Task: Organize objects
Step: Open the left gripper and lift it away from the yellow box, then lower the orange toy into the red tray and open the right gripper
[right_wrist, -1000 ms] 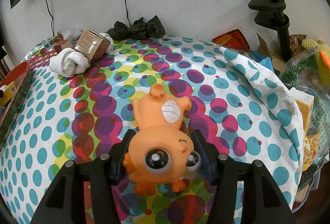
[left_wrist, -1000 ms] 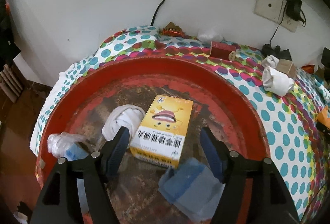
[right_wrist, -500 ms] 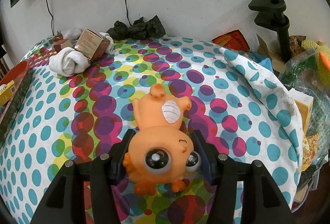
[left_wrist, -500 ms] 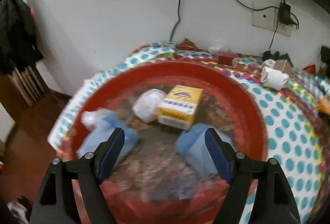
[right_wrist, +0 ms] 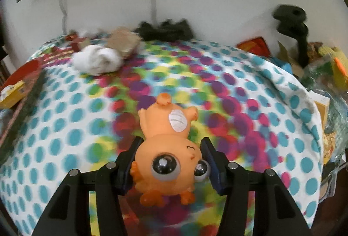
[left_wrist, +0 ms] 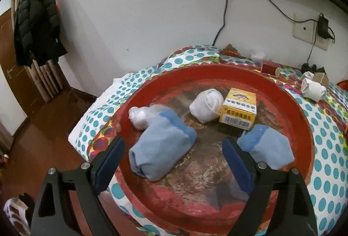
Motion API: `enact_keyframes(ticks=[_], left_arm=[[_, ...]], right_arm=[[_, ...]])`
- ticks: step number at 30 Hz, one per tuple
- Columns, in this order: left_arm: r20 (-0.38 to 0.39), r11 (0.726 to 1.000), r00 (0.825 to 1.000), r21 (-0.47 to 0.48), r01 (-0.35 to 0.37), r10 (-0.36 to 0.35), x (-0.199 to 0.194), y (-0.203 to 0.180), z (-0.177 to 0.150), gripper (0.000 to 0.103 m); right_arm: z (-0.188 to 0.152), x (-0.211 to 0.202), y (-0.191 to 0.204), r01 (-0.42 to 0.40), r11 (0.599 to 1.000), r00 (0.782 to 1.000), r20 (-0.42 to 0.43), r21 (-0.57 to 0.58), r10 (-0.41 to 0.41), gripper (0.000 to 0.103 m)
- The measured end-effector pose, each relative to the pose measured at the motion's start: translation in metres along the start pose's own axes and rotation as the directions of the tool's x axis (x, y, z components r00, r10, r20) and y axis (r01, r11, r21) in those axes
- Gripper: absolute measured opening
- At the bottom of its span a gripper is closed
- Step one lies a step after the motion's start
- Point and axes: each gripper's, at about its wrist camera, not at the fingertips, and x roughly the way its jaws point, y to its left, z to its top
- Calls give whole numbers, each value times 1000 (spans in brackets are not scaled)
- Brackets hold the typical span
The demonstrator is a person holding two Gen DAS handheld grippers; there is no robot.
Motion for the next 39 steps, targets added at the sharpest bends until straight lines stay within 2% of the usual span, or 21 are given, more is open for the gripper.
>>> enact_keyframes(ticks=[4,12,17,25,28,39], left_arm=[[21,999,999,12,-44,44,-2,7,2,93],[14,994,998,-85,-63,65,-3,38,6,95],[-1,989,998,-137,-56,56,-1,53,5,95],[-19,986,998,-154,-69,67,4,61,4,95],[-22,986,998,-158,-55,52,6,62,5,95],[-10,987,999,-151,-48,47,4,59,6,95]], right_arm=[[5,-17,37,-66,997,997,25,-46,67,55],[18,-46,143,-191,960,977,56,-203,206,55],[24,-44,207,-260,926,960,29,-274,278,55],[31,-27,270,-290,905,954,-18,-310,299,55],[35,-19,286,-269,911,961,-19,-312,277,55],[51,10,316,-266,921,963,-45,-283,264,56]])
